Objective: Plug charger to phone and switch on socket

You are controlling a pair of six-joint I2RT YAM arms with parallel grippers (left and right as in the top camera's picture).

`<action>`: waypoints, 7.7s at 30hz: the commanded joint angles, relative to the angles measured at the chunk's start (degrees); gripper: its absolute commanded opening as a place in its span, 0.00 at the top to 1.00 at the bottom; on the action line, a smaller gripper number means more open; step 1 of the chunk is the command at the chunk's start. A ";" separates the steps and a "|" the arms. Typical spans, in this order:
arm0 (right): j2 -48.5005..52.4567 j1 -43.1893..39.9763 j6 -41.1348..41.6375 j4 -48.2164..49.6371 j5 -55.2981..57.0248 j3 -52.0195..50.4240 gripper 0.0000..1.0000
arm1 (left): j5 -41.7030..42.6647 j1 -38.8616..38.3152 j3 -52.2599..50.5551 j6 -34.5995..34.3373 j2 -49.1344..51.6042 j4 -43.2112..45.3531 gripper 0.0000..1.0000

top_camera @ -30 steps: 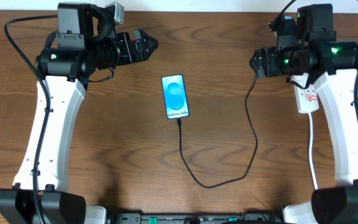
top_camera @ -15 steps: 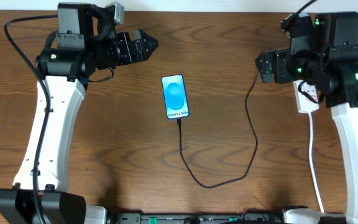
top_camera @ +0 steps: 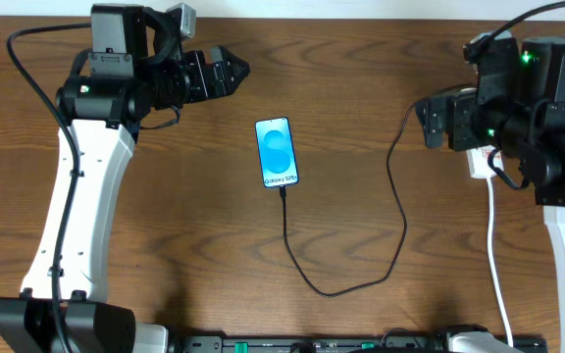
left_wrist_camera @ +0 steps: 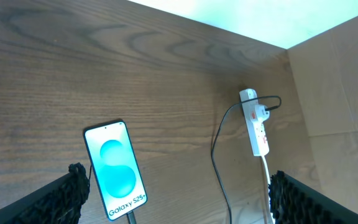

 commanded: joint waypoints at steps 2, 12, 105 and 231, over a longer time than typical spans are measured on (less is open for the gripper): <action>-0.39 0.31 -0.24 -1.86 0.68 0.87 0.01 | -0.33 0.13 0.59 0.55 -0.46 -0.11 0.07; -0.42 0.31 -0.26 -3.10 0.90 0.87 0.01 | -0.33 0.13 0.59 0.55 -0.46 -0.11 0.07; -77.26 -7.48 -0.48 63.34 3.80 -97.46 0.01 | -0.33 0.13 0.59 0.57 -0.46 -0.11 0.07; -77.24 -7.48 -0.48 63.34 3.80 -97.46 0.01 | -27.74 6.56 -91.38 26.56 -90.73 37.22 0.07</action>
